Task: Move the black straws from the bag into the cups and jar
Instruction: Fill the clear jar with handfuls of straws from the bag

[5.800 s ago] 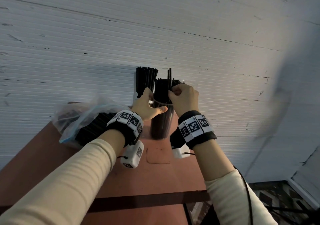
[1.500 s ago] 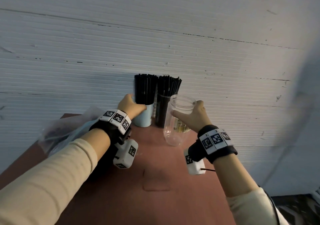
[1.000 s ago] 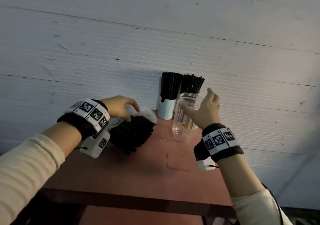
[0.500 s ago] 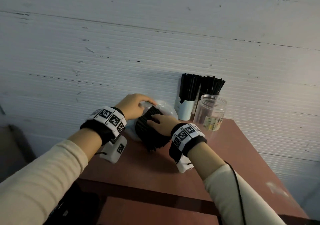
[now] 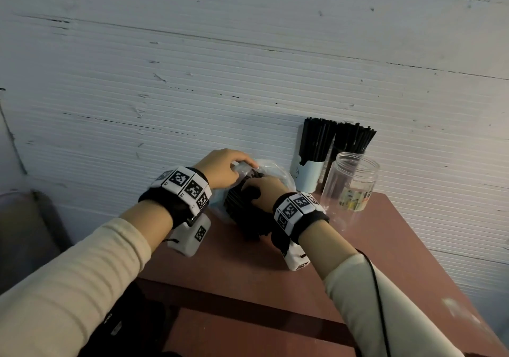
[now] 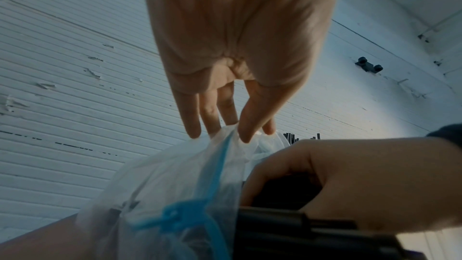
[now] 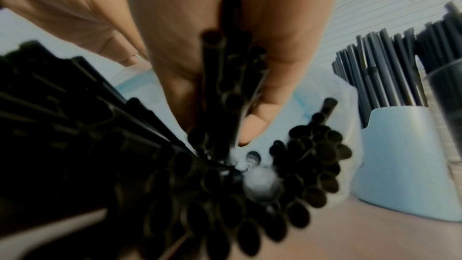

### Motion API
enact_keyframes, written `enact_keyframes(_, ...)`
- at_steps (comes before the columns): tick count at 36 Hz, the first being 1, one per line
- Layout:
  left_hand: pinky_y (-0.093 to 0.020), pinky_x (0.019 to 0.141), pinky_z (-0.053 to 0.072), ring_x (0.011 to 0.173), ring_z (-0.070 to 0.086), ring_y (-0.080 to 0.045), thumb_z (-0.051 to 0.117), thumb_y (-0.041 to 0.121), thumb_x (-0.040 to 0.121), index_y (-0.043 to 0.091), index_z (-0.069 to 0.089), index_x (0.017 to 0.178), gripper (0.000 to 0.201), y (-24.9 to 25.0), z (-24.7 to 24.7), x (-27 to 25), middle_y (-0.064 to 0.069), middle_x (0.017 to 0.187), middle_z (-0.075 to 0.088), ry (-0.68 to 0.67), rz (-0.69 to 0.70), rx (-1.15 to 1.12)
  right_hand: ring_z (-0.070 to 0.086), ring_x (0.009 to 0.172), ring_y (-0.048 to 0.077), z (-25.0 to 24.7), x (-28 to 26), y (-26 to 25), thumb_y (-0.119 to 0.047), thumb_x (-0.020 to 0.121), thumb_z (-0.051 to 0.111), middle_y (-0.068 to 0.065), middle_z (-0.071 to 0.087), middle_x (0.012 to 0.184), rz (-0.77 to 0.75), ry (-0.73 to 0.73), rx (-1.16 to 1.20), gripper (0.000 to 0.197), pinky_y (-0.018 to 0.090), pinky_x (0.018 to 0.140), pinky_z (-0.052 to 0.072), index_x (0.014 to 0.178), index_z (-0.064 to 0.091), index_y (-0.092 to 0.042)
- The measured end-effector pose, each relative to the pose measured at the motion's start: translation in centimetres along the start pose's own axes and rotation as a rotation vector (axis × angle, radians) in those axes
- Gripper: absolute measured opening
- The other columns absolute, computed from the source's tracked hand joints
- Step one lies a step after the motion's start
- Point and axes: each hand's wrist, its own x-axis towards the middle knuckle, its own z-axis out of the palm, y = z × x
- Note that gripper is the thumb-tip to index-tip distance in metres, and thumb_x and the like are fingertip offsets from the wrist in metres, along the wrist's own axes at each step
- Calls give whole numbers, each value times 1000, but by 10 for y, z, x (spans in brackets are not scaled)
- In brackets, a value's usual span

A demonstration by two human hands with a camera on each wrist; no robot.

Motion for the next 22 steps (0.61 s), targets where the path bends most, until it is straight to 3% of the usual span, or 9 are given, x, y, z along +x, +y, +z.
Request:
enact_keyframes(4, -37, 97, 50, 112, 60, -16, 51, -4, 85, 47, 65, 104, 57, 0, 1, 3, 5, 132, 61, 3, -1, 0, 54, 115, 26, -1, -1, 3, -14, 84, 63, 8, 60, 124, -1, 53, 24, 39, 31, 93, 43, 123, 62, -19)
enact_keyframes(7, -28, 91, 49, 105, 59, -13, 50, -6, 84, 44, 66, 104, 56, 0, 4, 5, 6, 130, 62, 14, 7, 0, 53, 116, 26, -4, -4, 4, -13, 84, 63, 8, 59, 124, -1, 65, 20, 38, 31, 94, 43, 122, 63, -18)
enact_keyframes(11, -29, 94, 47, 116, 56, -15, 48, -6, 82, 44, 66, 106, 58, 1, 6, 7, 5, 130, 61, 19, -15, 16, 53, 118, 22, -11, -12, 4, -18, 88, 61, 2, 59, 126, -22, 60, -23, 38, 29, 97, 43, 126, 60, -22)
enact_keyframes(14, -40, 98, 49, 117, 56, -15, 49, 0, 80, 59, 61, 99, 63, 0, 8, 5, 8, 130, 61, 6, -37, 48, 56, 111, 19, -19, -21, 4, -21, 86, 62, -1, 63, 119, -43, 86, -23, 36, 30, 97, 46, 121, 65, -29)
enact_keyframes(17, -42, 98, 48, 111, 60, -13, 57, 17, 78, 70, 55, 93, 56, -6, 11, 2, 16, 124, 64, 9, -29, 60, 61, 98, 17, -25, -34, 9, -18, 81, 66, -1, 64, 105, -56, 95, 54, 37, 25, 86, 50, 115, 69, -31)
enact_keyframes(19, -40, 100, 46, 113, 60, -13, 62, 26, 76, 61, 59, 106, 45, -5, 13, -2, 13, 124, 64, -3, -18, 59, 59, 88, 13, -30, -43, 16, -16, 80, 67, -4, 61, 98, -57, 89, 102, 37, 18, 74, 47, 113, 70, -32)
enact_keyframes(22, -35, 107, 39, 125, 47, -19, 69, 9, 72, 30, 62, 124, 56, -3, 21, -5, -3, 132, 51, 12, 64, 122, 57, 80, 8, -42, -61, 27, -16, 79, 68, -7, 60, 91, -59, 77, 123, 36, 10, 64, 41, 111, 71, -33)
